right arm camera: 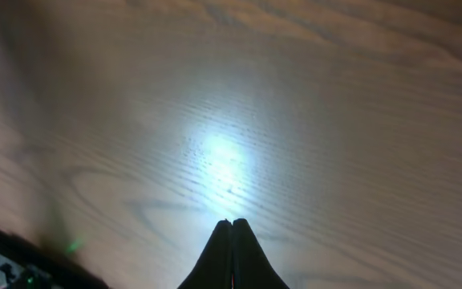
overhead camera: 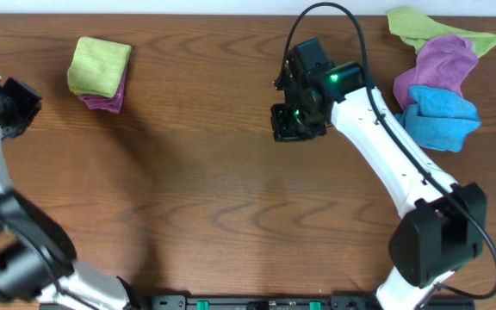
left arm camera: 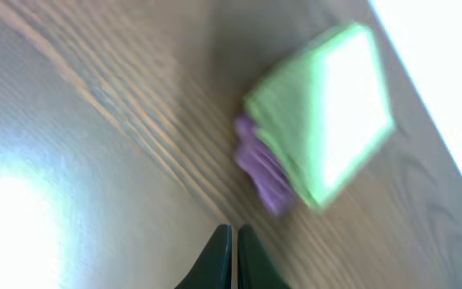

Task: Fold the cloth

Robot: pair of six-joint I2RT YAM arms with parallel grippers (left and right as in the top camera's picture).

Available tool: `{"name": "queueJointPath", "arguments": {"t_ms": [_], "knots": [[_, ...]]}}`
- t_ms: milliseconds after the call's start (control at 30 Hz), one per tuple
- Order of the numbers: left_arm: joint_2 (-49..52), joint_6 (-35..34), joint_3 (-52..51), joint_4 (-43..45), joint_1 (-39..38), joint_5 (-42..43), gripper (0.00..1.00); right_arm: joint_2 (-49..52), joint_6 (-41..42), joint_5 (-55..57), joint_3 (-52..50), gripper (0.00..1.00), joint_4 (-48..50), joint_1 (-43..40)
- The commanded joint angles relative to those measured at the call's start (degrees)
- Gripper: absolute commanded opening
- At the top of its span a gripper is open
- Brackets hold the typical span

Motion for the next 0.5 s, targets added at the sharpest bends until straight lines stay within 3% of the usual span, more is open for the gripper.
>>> {"name": "queueJointPath", "arguments": {"t_ms": [0, 200, 467], "knots": [[-6.82, 8.09, 0.44, -3.98, -2.47, 2.29, 0.06, -5.97, -1.38, 2.82, 0.76, 0.01, -1.22, -1.29], [-23.37, 16.46, 0.44, -13.46, -15.19, 1.73, 0.06, -18.95, -2.91, 12.55, 0.74, 0.02, -8.48, -1.92], [-47.43, 20.37, -4.68, -21.81, -29.0, -0.39, 0.06, -39.47, -1.18, 18.14, -6.21, 0.02, -13.9, 1.84]]}}
